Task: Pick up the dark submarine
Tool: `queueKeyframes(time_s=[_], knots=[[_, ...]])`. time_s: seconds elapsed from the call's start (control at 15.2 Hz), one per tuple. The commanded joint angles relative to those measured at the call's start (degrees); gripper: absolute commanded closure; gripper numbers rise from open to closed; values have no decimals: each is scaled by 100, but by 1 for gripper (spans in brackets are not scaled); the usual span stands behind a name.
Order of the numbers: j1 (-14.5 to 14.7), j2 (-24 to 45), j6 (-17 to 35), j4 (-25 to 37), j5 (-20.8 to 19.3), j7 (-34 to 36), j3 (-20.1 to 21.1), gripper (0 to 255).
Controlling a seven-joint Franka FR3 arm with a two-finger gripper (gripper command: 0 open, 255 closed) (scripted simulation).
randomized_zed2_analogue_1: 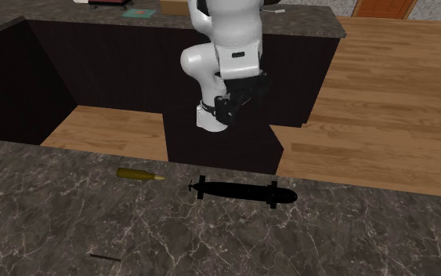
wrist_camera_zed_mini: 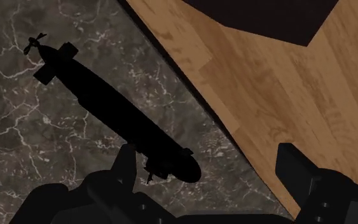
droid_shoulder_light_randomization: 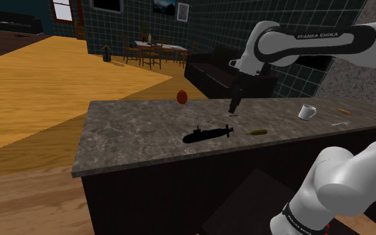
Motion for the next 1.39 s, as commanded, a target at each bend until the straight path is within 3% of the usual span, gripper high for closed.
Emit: queueKeyframes(time_s=[0.0, 0.4, 0.73, 1.32], knots=[[142, 370, 193, 13, -41, -728, -221, 0], [530, 1733, 691, 375, 22, -2754, -713, 0], [723, 2949, 1035, 836, 206, -4372, -854, 0], [712, 3431, 1626, 650, 399, -4705, -834, 0]])
